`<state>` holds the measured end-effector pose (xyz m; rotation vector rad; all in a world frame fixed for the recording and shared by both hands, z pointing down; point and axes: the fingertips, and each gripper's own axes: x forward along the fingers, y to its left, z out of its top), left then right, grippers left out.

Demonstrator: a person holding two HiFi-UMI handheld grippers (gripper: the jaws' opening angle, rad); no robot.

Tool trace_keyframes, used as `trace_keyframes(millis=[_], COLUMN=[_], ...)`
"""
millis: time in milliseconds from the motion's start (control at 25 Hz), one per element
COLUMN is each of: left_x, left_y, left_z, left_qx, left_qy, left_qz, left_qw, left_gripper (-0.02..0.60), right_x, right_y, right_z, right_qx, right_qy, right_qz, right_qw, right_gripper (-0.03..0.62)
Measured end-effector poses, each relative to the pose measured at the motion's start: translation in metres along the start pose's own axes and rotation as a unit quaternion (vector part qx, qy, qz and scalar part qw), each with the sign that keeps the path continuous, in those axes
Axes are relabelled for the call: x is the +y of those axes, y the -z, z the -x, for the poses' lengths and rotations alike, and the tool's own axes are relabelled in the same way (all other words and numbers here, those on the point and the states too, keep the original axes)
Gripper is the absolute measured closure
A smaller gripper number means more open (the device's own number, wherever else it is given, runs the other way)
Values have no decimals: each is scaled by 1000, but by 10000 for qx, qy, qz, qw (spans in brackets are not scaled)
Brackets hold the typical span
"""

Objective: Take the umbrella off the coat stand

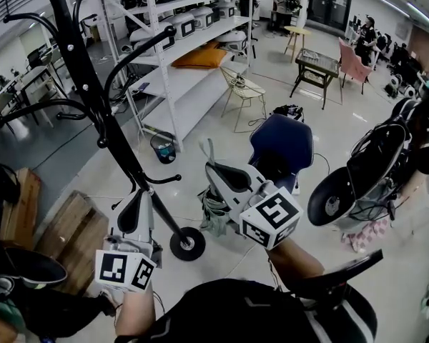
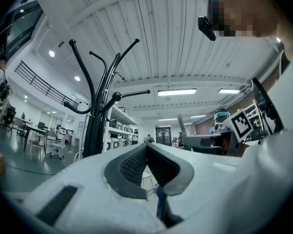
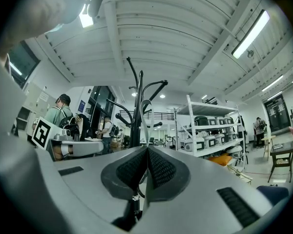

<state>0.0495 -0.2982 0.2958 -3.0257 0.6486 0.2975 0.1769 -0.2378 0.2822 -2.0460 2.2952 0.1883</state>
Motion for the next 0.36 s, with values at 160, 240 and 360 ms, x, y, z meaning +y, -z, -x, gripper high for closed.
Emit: trace_keyframes(millis=[160, 240, 360], left_x=[0, 0, 1], left_y=[0, -1, -2], left_z=[1, 2, 2], left_qx=[10, 8, -6], left_qy=[-19, -32, -41], left_qz=[-12, -11, -6], left_qw=[10000, 10000, 10000], left_gripper=[573, 574, 574], right_x=[1, 1, 0], right_y=[-1, -1, -2], right_z=[1, 1, 0], right_qx=[-16, -12, -20], right_qy=[-9, -2, 9], right_qz=[-3, -4, 1], right_qw=[10000, 10000, 10000], right_gripper=[586, 586, 586])
